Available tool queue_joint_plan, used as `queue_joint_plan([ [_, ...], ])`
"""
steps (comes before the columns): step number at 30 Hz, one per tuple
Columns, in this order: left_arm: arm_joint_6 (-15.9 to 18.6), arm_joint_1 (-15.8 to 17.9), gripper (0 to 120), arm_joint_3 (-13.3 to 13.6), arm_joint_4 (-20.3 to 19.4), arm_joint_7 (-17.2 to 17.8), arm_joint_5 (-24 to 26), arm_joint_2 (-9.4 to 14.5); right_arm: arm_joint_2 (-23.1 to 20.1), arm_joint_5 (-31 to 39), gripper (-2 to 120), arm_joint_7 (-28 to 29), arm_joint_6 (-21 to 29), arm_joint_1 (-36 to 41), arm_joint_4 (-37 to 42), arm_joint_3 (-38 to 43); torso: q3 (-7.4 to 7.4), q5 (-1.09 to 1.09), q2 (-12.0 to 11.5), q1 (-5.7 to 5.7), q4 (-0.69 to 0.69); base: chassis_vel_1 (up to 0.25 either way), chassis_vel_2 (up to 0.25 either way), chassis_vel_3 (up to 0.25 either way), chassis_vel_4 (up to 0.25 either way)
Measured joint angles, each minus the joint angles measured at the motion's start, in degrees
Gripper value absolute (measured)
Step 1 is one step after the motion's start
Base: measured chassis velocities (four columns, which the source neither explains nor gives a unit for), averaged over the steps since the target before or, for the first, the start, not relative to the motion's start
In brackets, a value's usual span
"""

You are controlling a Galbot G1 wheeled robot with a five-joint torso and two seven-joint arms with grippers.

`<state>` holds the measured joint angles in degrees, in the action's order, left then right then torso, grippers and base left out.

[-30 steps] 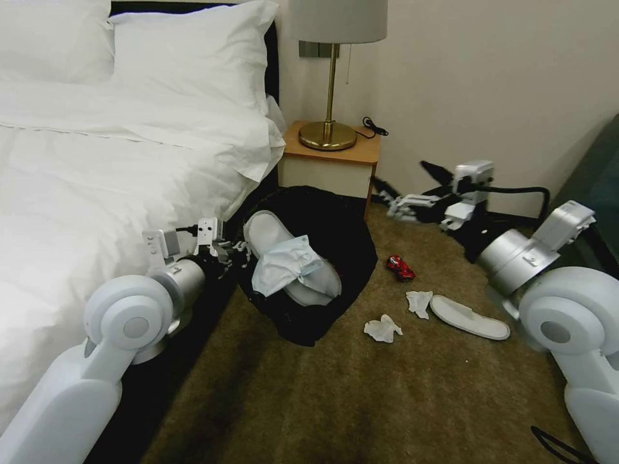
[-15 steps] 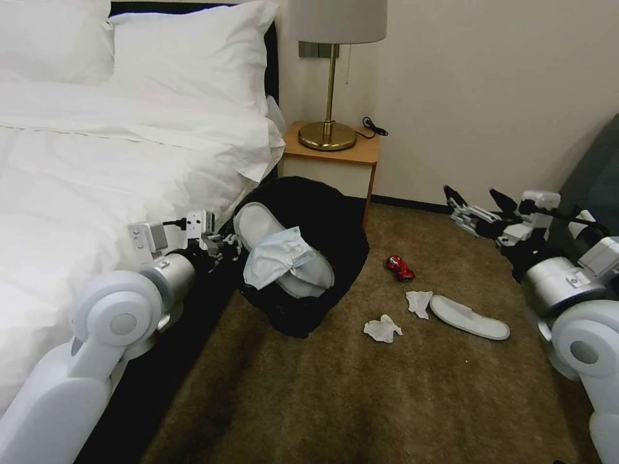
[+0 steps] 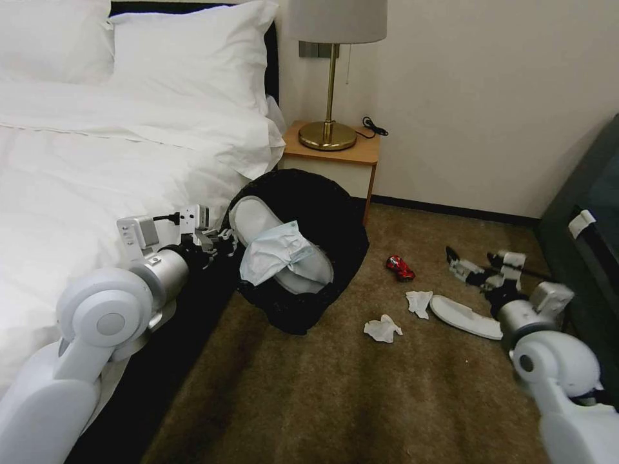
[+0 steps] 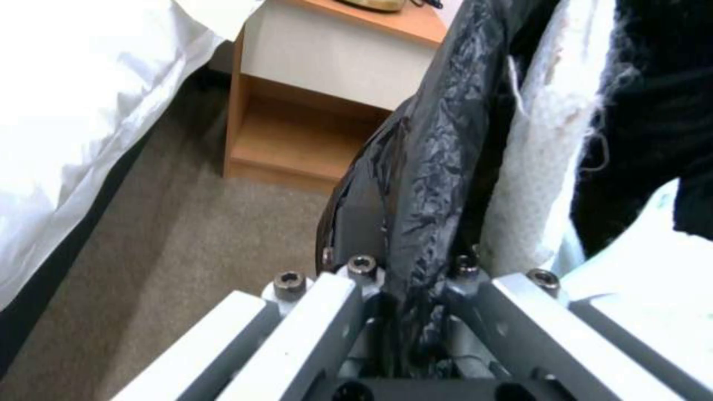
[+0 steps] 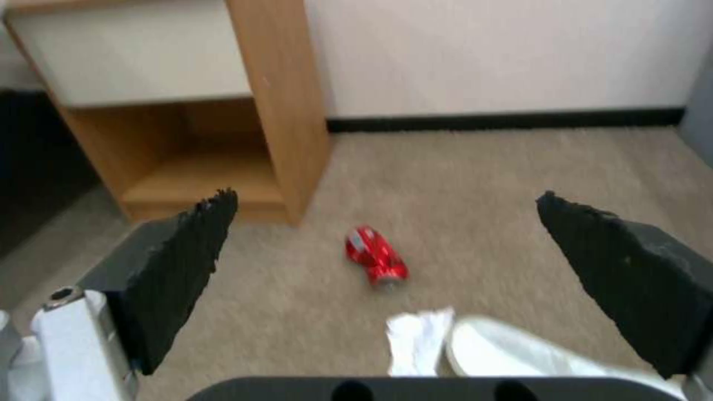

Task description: Pick up the trash bin, then pick up the garbage on the floor and place it into the trash bin.

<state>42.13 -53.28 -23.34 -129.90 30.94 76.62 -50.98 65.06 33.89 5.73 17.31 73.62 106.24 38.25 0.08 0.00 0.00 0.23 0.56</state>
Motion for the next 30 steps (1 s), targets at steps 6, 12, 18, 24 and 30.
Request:
queue_joint_plan([
  [6,0.0,0.0,1,0.0,-0.2,0.0,0.0,-0.3,1.3,-1.9,100,0.0,-1.2,0.7,-3.4,-0.6,0.00,0.00,0.0,0.00,0.01,0.000,0.000,0.000,0.000],
  [12,0.0,-0.2,1,0.0,-0.3,-0.2,-0.1,-0.4,2.9,-4.0,100,-1.1,-2.6,-0.1,-9.0,-1.4,0.00,-0.01,0.0,0.00,0.00,0.000,0.000,0.000,0.000],
  [18,0.0,-0.3,1,0.0,-0.2,-0.3,-0.1,-0.4,4.3,-6.5,100,-3.4,-5.0,-1.6,-15.8,-3.0,0.00,0.00,0.0,0.00,0.00,0.000,0.000,0.000,0.000],
  [24,0.0,-0.3,1,0.5,-0.1,-0.3,-0.3,-0.5,6.2,-8.8,100,-5.7,-6.3,-4.0,-22.6,-4.6,0.00,0.01,0.0,0.00,0.00,0.000,0.000,0.000,0.000],
  [30,0.0,-0.5,1,0.7,-0.1,-0.4,-0.3,-0.2,7.6,-11.1,100,-8.4,-6.8,-7.8,-28.6,-5.8,0.00,0.00,0.0,0.00,0.00,0.000,0.000,0.000,0.000],
])
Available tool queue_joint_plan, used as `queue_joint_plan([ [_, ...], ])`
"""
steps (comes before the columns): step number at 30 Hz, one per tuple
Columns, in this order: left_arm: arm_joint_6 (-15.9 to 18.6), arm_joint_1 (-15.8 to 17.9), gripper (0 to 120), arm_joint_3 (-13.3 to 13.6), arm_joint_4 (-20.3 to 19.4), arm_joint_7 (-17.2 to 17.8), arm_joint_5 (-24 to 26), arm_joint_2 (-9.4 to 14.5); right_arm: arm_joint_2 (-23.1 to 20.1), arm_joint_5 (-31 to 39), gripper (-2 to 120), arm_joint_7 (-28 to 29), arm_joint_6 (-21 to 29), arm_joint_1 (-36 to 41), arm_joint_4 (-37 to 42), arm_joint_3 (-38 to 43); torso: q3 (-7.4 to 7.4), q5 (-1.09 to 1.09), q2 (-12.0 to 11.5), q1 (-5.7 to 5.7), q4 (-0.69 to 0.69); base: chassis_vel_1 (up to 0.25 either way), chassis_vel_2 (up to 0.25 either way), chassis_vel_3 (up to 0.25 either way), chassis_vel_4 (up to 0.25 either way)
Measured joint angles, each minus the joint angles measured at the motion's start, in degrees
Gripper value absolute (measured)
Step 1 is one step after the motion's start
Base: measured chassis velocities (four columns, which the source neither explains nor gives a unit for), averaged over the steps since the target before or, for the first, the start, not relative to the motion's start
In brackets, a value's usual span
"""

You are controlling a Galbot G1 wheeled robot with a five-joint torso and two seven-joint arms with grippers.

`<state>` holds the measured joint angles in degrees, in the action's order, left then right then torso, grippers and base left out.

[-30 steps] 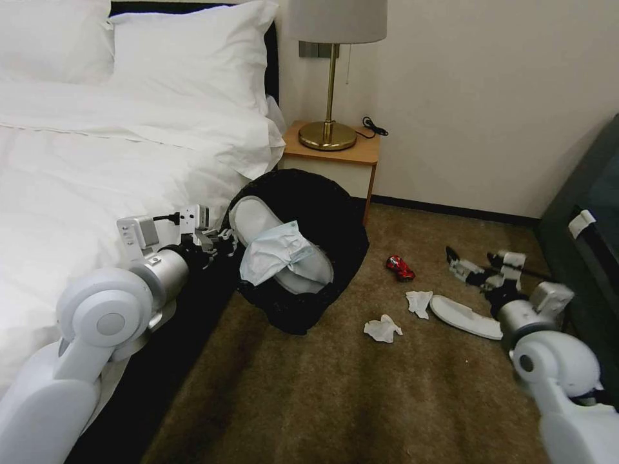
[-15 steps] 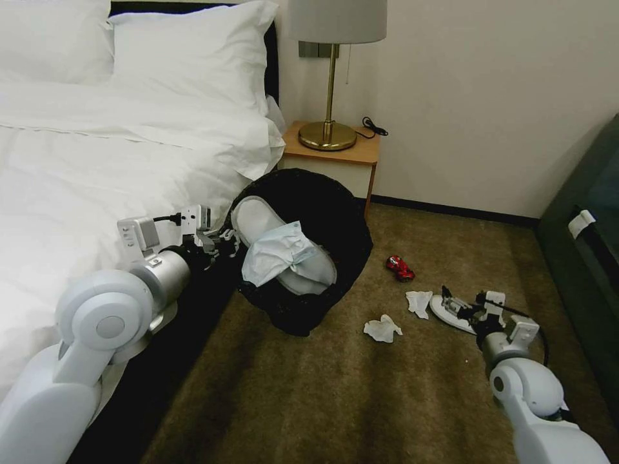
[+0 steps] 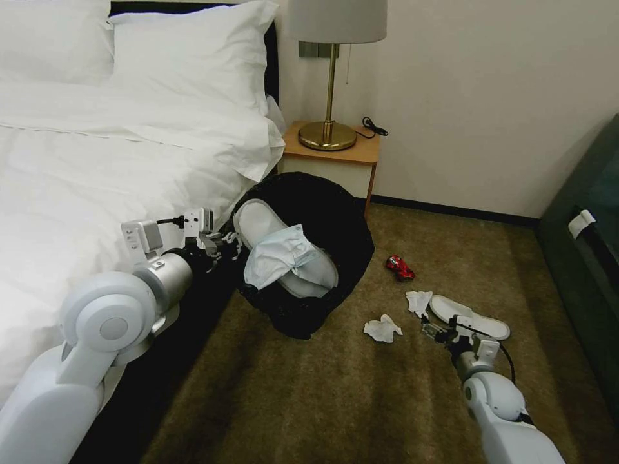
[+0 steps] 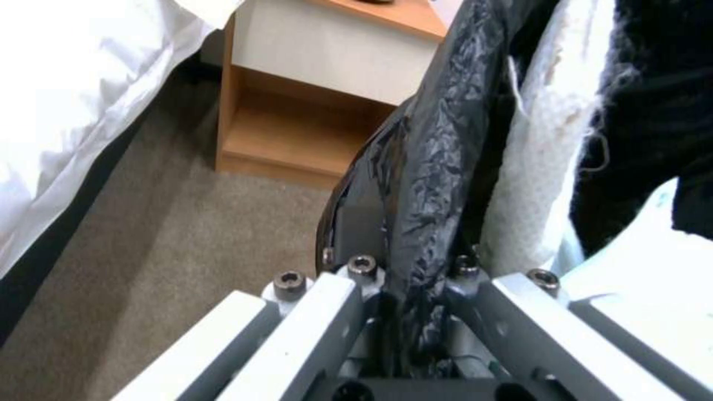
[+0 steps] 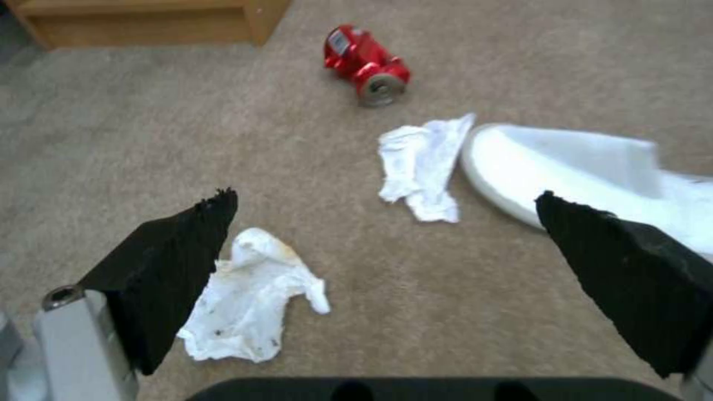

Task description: Pick up the trash bin, then pick up the garbage on the floor and place it into the trash bin.

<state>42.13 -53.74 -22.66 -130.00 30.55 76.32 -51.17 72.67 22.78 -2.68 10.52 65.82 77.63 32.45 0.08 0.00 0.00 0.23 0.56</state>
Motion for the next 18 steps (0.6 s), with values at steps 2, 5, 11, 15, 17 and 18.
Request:
queue_joint_plan([
  [2,0.0,0.0,1,0.1,0.0,-0.1,0.0,0.1,0.7,-0.9,100,-1.0,-0.2,-1.7,-2.5,-0.6,0.00,0.00,0.0,0.00,0.00,0.000,0.000,0.000,0.000],
  [5,0.0,0.0,1,0.2,0.0,-0.1,0.0,0.1,1.1,-1.3,100,-1.3,-0.2,-2.5,-3.9,-1.0,0.00,0.00,0.0,0.00,0.00,0.000,0.000,0.000,0.000],
  [11,0.0,0.0,1,0.3,0.0,-0.3,0.1,0.7,2.8,-4.1,100,-3.1,-0.8,-6.0,-9.9,-2.0,0.00,0.00,0.0,0.00,0.00,0.000,0.000,0.000,0.000],
  [15,0.0,0.0,1,0.2,0.0,-0.3,0.2,1.0,4.2,-6.3,100,-3.9,-1.5,-8.2,-14.6,-2.1,0.00,0.00,0.0,0.00,0.00,0.000,0.000,0.000,0.000],
  [17,0.0,0.0,1,0.2,-0.1,-0.3,0.2,1.1,4.6,-6.9,100,-4.2,-1.8,-8.9,-15.9,-2.1,0.00,0.00,0.0,0.00,0.00,0.000,0.000,0.000,0.000],
  [18,0.0,0.0,1,0.2,-0.2,-0.3,0.2,1.1,5.0,-7.6,100,-4.4,-2.1,-9.5,-17.3,-2.1,0.00,0.00,0.0,0.00,0.00,0.000,0.000,0.000,0.000],
])
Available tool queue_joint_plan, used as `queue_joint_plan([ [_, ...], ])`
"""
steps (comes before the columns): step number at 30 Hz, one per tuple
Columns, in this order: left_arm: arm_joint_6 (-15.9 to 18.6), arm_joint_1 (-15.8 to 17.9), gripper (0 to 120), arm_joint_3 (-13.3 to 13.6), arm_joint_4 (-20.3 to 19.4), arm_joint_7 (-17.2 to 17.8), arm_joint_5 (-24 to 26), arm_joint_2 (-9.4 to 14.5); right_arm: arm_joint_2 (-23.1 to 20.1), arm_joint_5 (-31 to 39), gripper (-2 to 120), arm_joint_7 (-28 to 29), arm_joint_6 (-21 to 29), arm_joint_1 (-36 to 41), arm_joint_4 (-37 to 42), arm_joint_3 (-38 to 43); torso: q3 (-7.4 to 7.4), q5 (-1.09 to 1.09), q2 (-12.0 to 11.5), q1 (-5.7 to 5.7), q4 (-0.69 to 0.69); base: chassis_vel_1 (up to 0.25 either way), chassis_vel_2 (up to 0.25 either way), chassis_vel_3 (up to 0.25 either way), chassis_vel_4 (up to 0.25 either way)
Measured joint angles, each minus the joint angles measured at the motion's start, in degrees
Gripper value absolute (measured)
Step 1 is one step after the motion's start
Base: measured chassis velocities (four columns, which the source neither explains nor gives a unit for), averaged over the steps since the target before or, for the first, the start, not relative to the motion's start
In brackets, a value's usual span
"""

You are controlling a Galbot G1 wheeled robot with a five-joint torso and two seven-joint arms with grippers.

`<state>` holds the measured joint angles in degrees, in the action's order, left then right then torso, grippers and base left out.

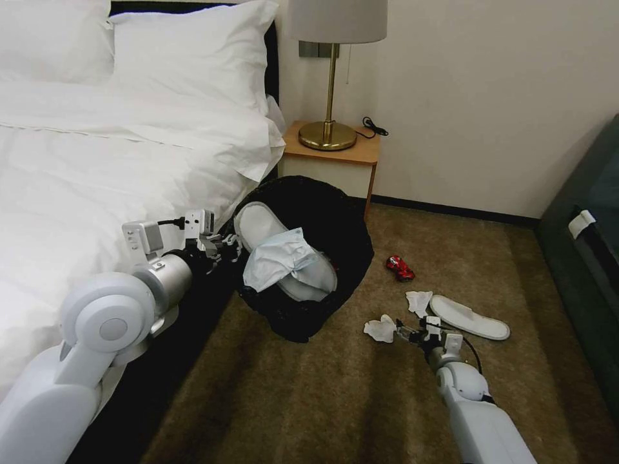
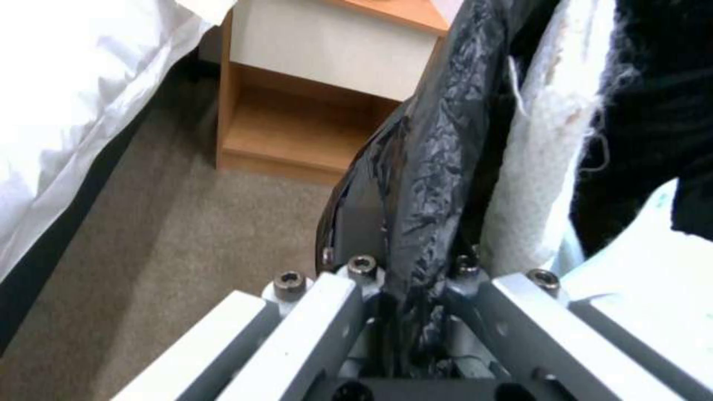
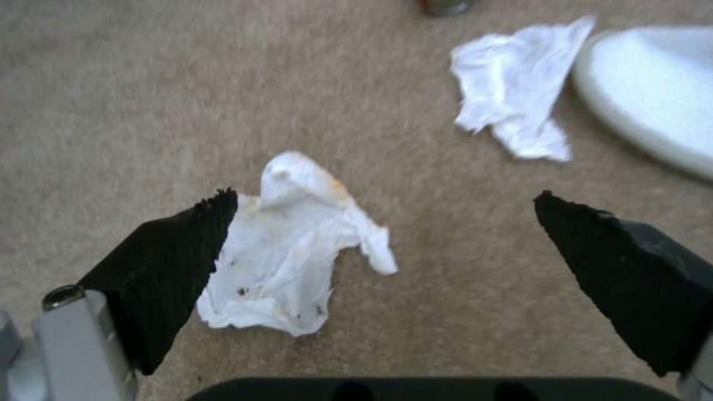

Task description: Pick up the trash bin, then pick up the garbage on the floor and place it into the trash bin.

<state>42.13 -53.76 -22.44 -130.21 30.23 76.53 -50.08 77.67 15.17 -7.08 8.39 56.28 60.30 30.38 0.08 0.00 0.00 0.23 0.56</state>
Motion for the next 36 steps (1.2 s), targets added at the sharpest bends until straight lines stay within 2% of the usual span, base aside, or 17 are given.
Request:
queue_joint_plan([
  [8,0.0,0.1,1,0.1,-0.2,0.0,0.2,0.3,1.8,-3.2,100,-2.3,-1.6,-3.9,-6.2,-0.6,0.00,0.00,0.0,0.00,0.00,0.000,0.000,0.000,0.000],
  [24,0.0,0.4,1,0.5,-0.1,0.0,0.1,-0.1,3.9,-5.7,100,-3.2,-2.1,-6.3,-10.9,-0.2,-0.01,-0.01,0.0,0.00,0.00,0.000,0.000,0.000,0.000],
  [36,0.0,0.8,1,0.6,-0.1,0.1,0.1,0.0,6.3,-7.9,100,-4.8,-3.3,-10.3,-18.4,0.2,0.00,-0.01,0.0,0.00,0.00,0.000,0.000,0.000,0.000],
])
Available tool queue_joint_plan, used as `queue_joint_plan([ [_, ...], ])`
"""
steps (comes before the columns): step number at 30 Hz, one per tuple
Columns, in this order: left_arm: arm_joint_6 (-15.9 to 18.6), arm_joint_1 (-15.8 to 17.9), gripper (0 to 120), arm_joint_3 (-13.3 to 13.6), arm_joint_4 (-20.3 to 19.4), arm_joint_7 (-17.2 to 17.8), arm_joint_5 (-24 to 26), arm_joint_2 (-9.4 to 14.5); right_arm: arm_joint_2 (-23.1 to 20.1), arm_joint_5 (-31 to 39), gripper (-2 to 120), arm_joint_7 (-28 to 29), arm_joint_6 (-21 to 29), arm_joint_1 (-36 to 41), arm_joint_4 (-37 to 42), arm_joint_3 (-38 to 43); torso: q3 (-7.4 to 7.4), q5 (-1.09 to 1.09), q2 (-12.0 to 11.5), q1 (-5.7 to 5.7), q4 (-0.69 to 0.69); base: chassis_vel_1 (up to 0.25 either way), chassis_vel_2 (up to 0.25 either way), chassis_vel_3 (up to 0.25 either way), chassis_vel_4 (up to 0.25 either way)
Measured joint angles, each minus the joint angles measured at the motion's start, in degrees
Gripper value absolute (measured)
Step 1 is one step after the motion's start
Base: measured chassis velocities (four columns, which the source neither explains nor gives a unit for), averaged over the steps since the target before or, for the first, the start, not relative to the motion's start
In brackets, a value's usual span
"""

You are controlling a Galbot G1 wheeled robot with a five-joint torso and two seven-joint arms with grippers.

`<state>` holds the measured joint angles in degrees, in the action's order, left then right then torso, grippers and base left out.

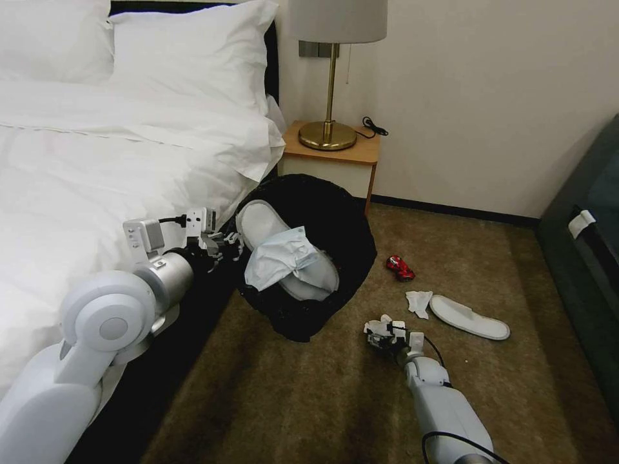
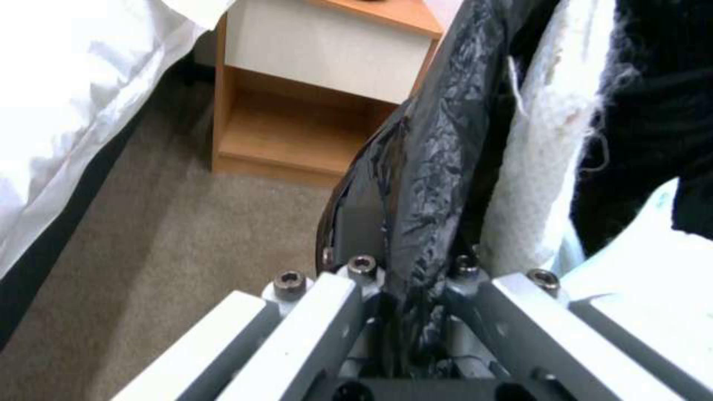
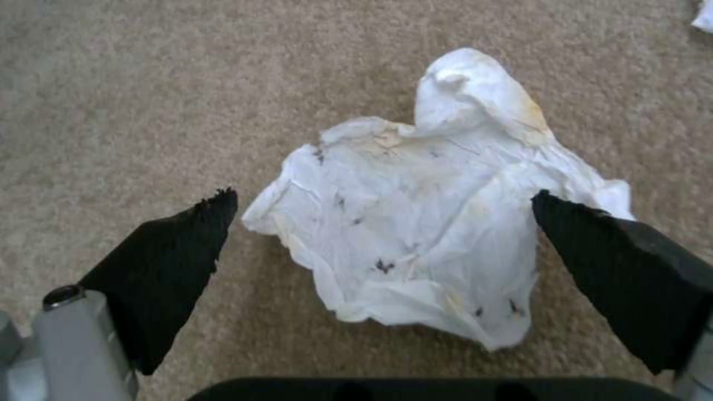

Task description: Pick up the trash bin, then pick up the garbage on the floor and place it into the trash bin.

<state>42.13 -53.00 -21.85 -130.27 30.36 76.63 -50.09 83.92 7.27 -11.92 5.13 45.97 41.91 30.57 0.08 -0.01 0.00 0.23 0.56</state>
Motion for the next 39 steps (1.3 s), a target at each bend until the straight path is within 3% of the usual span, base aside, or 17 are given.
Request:
queue_joint_plan([
  [11,0.0,-0.5,1,-0.2,-0.4,0.0,0.0,0.4,0.8,-1.3,100,-0.6,-1.1,-2.6,-3.4,0.6,0.00,0.00,0.0,0.00,-0.01,0.000,0.000,0.000,0.000],
  [17,0.0,-0.4,1,-0.2,-0.4,0.0,0.0,0.3,0.9,-1.3,94,-0.3,-1.2,-2.7,-3.7,0.5,0.00,0.00,0.0,0.00,0.00,0.000,0.000,0.000,0.000],
  [20,0.0,-0.3,1,-0.2,-0.4,0.0,0.0,0.3,0.9,-1.3,88,-0.2,-1.2,-2.9,-4.1,0.6,0.00,0.00,0.0,0.00,0.00,0.000,0.000,0.000,0.000],
  [25,0.0,-0.5,1,-0.4,-0.9,0.1,0.1,0.9,0.9,-1.2,64,-0.2,-1.3,-3.5,-6.5,1.4,-0.01,0.00,0.0,0.00,0.00,0.000,0.000,0.000,0.000],
  [29,0.0,-0.5,1,-0.4,-0.9,0.1,0.1,0.9,0.8,-1.3,54,0.1,-1.7,-3.4,-7.3,1.7,-0.01,-0.01,0.0,0.00,0.00,0.000,0.000,0.000,0.000],
  [34,0.0,-0.2,1,-0.2,-0.8,0.1,0.2,0.9,0.6,-1.2,31,0.6,-2.1,-2.8,-7.6,2.0,-0.02,-0.02,0.0,-0.01,0.00,0.000,0.000,0.000,0.000],
  [39,0.0,0.1,1,-0.2,-0.5,0.0,0.2,0.7,0.1,-1.1,16,0.9,-2.3,-2.1,-7.4,2.0,-0.02,-0.01,0.0,-0.02,-0.01,0.000,0.000,0.000,0.000],
])
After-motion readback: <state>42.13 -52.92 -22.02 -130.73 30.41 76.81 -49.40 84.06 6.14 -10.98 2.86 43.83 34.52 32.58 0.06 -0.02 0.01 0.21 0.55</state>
